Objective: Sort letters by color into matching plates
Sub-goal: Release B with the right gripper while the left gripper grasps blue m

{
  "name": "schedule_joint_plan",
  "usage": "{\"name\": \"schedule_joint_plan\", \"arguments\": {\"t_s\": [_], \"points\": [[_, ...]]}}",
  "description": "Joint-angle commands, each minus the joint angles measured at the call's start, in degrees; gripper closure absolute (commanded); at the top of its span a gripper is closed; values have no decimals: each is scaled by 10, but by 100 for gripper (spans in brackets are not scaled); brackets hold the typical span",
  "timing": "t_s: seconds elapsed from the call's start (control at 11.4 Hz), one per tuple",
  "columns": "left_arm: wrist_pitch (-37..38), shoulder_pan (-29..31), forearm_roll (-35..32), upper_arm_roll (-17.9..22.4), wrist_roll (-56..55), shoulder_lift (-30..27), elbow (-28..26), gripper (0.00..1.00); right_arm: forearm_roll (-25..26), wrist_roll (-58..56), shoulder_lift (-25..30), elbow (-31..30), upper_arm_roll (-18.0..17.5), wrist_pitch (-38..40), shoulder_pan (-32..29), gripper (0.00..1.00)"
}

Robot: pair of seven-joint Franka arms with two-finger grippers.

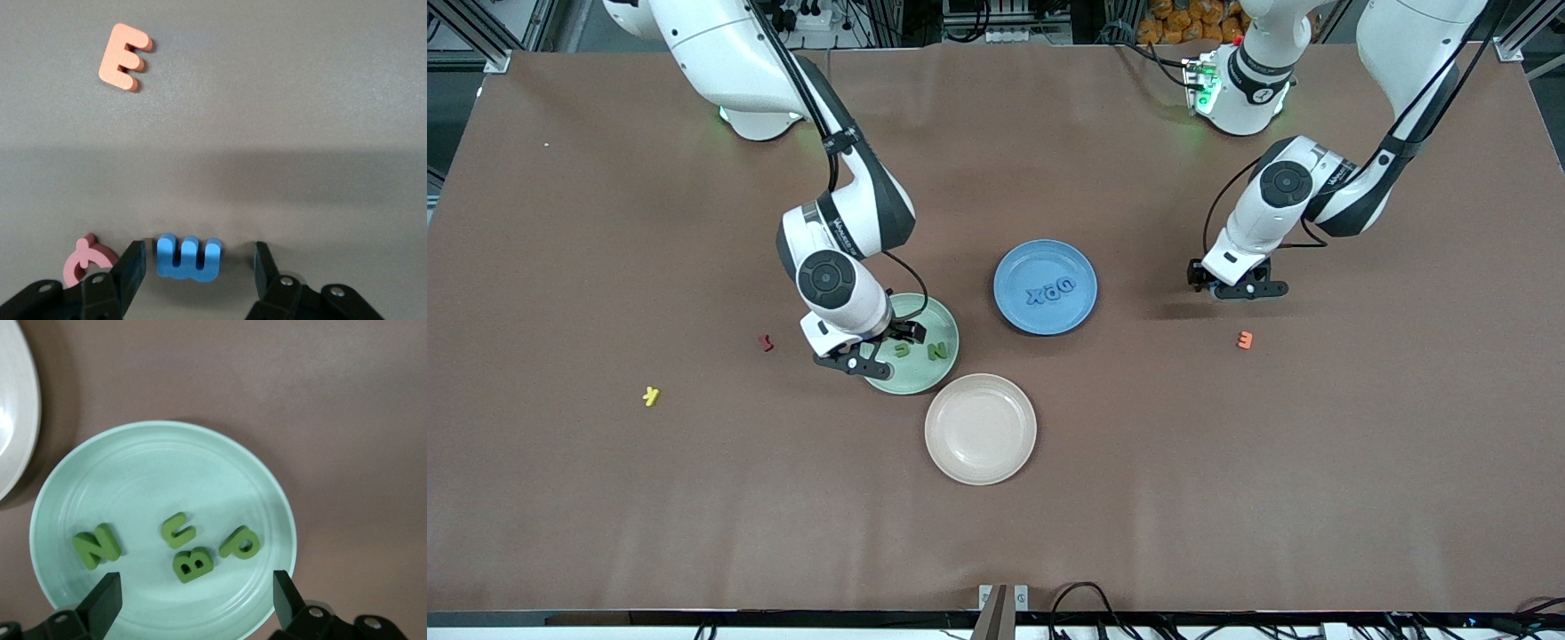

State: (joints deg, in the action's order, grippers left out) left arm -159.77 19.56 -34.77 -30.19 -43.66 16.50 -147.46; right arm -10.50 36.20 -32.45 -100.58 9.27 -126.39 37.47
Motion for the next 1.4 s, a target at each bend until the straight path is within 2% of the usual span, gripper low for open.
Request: {"name": "schedule_joint_plan", "arguments": {"t_s": [0.0, 0.18, 0.26, 0.35, 0.53, 0.61, 0.88, 1.05, 1.31], "points": [[-18, -3, -7, 5, -12, -22, -20, 45, 5, -64, -2, 14, 3, 15, -41, 0], [-20, -3, -7, 5, -12, -21, -20, 71, 32, -151, -3, 14, 2, 13, -85, 0], [-20, -3, -7, 5, -12, -20, -20, 77, 44, -179, -3, 18, 2, 13, -108, 0], [-23, -3, -7, 5, -12, -20, -20, 77, 50, -203, -3, 23, 2, 13, -135, 0], [-23, -3, -7, 4, -13, -19, -19, 90, 58, -290, -2, 23, 2, 14, -183, 0], [-23, -3, -5, 4, -14, -20, -16, 99, 58, -314, -2, 23, 3, 14, -201, 0], [-23, -11, 10, -2, -19, -21, -8, 100, 70, -322, -3, 28, 1, 12, -259, 0], [-22, -16, 63, -34, -22, -21, 8, 100, 100, -338, -2, 28, -2, 12, -288, 0], [-13, -49, 151, -59, -24, -17, 41, 100, 105, -340, 11, 37, -1, 13, -309, 0]]}}
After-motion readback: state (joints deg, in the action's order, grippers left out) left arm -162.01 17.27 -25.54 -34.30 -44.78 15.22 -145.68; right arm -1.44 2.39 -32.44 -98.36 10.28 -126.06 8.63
